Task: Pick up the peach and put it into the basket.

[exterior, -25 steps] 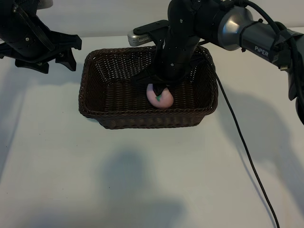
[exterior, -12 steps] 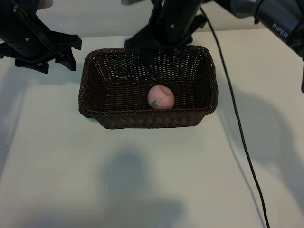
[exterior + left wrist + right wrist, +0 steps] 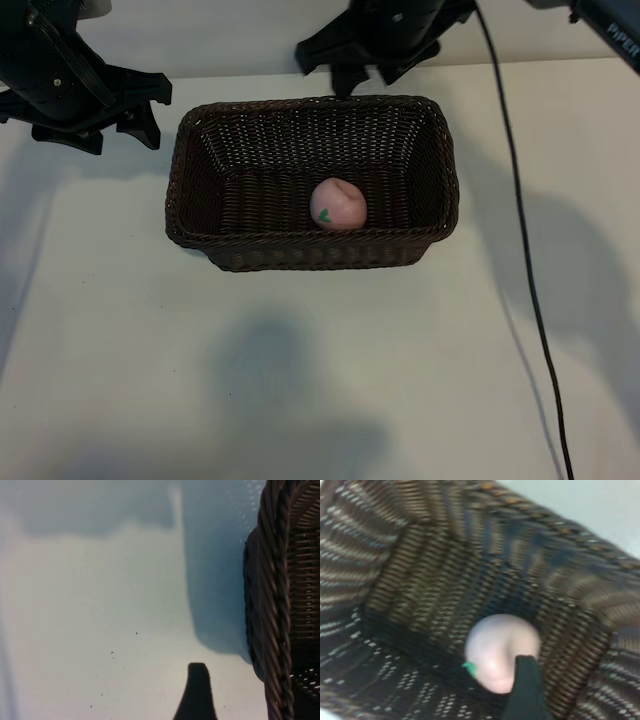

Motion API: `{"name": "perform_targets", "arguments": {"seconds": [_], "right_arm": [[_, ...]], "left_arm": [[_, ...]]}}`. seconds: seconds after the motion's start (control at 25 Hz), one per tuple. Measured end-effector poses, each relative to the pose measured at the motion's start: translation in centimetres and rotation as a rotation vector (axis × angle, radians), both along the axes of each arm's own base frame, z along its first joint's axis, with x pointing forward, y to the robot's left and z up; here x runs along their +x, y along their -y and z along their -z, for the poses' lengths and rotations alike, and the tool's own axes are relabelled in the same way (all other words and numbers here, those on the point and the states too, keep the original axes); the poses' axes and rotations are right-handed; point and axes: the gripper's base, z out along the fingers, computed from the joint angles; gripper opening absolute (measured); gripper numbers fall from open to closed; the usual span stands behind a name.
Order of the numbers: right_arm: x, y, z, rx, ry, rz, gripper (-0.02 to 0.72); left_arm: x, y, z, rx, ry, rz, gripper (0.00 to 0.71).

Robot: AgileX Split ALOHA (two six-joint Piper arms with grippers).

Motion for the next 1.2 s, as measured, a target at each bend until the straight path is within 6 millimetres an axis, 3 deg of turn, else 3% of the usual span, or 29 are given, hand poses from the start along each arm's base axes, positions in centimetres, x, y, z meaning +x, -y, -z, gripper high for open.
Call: {"name": "perform_targets", "arguments": {"seconds": [0.48,1.2], "right_arm": [[1.0,5.5,2.2,-0.064,-0.081,0.081,0.526],[1.0,5.7,2.2,-0.067,-0.079,0.075,0.526]], "left_arm": [[0.0,0.0,0.0,0.0,0.001,0.0,0.597],[0.0,0.0,0.0,-0.001,0.001,0.0,0.597]]}}
